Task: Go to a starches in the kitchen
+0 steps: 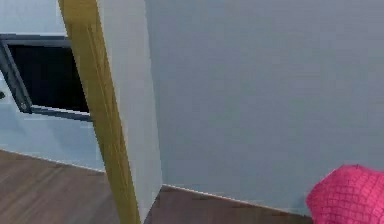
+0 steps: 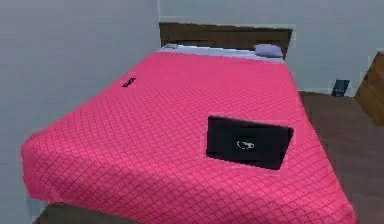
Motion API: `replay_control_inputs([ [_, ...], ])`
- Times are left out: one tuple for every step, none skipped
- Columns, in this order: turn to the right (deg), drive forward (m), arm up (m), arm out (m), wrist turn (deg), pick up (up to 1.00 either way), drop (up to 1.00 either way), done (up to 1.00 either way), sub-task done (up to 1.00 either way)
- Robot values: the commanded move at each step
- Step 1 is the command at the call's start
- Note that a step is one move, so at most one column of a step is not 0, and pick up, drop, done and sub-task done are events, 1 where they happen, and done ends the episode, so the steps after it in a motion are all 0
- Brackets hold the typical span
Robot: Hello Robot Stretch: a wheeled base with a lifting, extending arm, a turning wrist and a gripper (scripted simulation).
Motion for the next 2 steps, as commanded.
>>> replay_control_inputs([
  [-45.0, 0.0, 0.0, 0.0, 0.0, 0.0, 0.0, 0.0, 0.0],
  [-21.0, 0.0, 0.0, 0.0, 0.0, 0.0, 0.0, 0.0, 0.0],
])
